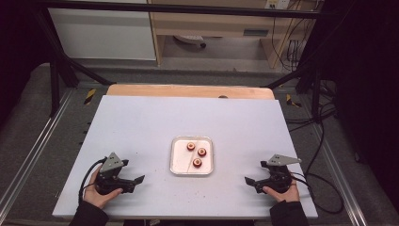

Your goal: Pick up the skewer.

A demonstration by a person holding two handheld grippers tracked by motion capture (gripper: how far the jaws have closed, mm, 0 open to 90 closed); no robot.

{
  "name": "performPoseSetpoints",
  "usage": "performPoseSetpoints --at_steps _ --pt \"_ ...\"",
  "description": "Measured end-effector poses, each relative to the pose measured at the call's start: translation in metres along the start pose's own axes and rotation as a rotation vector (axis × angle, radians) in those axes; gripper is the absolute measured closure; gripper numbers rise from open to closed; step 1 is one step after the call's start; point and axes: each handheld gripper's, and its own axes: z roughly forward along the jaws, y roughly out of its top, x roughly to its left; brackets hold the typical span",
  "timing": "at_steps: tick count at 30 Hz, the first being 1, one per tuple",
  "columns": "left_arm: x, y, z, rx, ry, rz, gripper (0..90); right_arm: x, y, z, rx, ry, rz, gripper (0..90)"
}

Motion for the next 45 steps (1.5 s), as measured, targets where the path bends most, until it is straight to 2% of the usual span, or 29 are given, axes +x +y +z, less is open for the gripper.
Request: performPoseSetpoints --at_steps 27,33,45 --pt "-0.019 0.013 0.011 0.021 -0.004 0.009 9.9 0.001 0.0 0.003 0.019 -0.005 0.0 0.9" --pt "-0.028 0.022 0.015 0.026 -0.002 0.036 10.1 0.001 0.0 0.004 0.026 -0.006 -0.004 0.9" --pt "-0.039 0.037 0.02 0.029 0.01 0.044 11.2 0.001 0.0 0.004 0.026 -0.004 -0.007 0.8"
